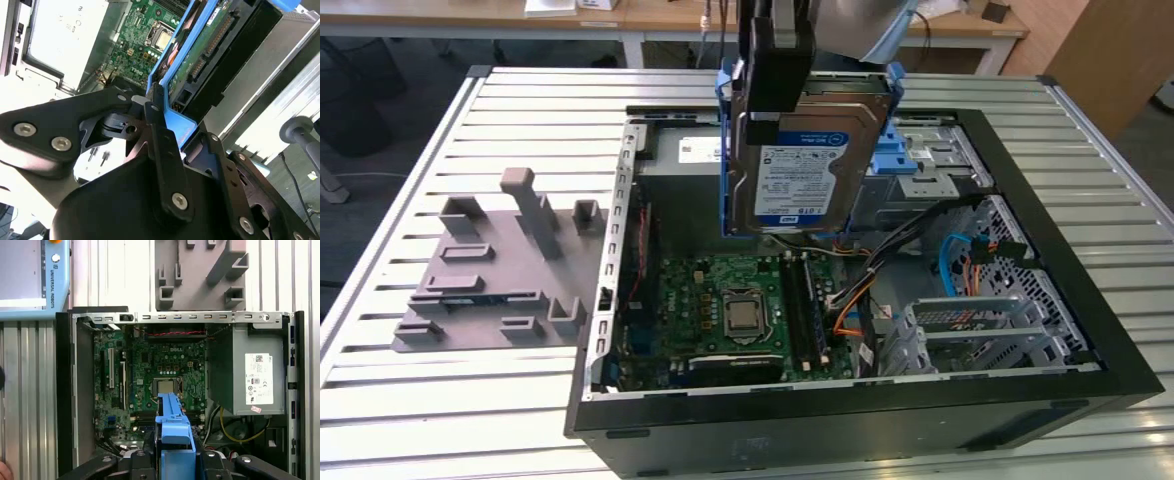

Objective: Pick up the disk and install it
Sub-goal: 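Insert the disk into the insertion slot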

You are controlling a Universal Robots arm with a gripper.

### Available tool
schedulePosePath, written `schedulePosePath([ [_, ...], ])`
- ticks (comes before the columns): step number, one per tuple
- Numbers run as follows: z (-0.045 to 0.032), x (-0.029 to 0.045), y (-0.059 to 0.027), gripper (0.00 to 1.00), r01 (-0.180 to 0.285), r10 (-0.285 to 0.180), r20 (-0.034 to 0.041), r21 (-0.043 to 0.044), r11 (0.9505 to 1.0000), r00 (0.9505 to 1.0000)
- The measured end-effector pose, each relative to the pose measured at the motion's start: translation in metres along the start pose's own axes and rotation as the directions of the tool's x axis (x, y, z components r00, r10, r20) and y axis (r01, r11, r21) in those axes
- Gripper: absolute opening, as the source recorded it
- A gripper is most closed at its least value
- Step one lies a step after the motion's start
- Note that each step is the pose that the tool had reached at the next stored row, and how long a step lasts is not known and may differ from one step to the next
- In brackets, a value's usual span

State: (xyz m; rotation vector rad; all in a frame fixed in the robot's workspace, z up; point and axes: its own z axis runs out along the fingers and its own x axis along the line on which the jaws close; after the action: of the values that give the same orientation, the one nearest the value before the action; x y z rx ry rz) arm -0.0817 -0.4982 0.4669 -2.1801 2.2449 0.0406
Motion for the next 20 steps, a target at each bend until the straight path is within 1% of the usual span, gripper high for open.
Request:
schedulePosePath([
  [1, 0.0002, -0.0046, 0.0066, 0.36, 0.0, 0.0, 0.0, 0.0, 1.0, 1.0],
  [20, 0.0004, -0.0093, 0.0132, 0.36, 0.0, 0.0, 0.0001, 0.0, 1.0, 1.0],
])
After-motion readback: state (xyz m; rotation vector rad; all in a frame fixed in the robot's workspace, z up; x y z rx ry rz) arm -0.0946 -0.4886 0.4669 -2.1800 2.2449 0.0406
